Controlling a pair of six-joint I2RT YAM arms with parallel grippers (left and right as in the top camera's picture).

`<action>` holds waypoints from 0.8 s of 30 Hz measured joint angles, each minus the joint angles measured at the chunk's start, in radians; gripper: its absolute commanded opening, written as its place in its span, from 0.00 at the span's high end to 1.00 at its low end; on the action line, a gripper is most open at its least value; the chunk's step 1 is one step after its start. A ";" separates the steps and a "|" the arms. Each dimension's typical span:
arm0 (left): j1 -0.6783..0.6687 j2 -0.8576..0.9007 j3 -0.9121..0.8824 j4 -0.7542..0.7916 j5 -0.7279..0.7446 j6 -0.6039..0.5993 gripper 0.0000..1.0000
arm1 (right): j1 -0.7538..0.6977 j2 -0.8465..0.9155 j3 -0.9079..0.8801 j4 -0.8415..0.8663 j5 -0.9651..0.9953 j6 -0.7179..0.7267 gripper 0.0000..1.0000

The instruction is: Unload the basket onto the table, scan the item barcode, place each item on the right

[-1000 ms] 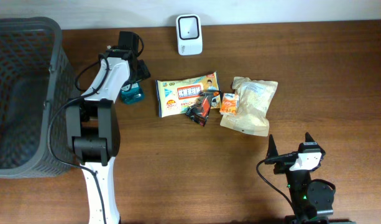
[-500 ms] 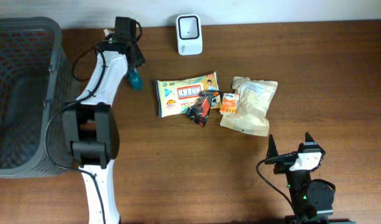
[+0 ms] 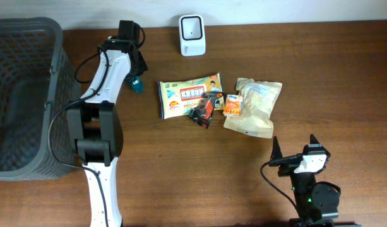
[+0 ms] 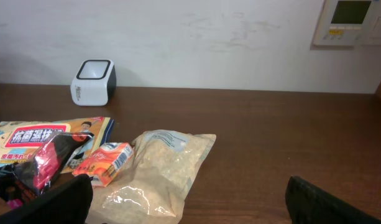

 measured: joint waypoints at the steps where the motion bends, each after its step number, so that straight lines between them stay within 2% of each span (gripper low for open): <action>1: 0.000 0.000 0.000 0.000 0.000 0.000 1.00 | 0.000 0.000 0.000 0.000 0.000 0.000 0.01; 8: 0.000 0.000 0.006 -0.022 0.004 0.000 1.00 | 0.000 0.000 0.000 0.000 0.000 0.000 0.01; 16: -0.024 -0.035 0.006 -0.037 -0.082 0.000 1.00 | 0.000 0.000 0.000 0.000 0.000 -0.001 0.02; 24: -0.105 -0.264 0.004 -0.055 -0.100 0.016 1.00 | 0.000 0.000 0.000 0.000 0.000 0.000 0.01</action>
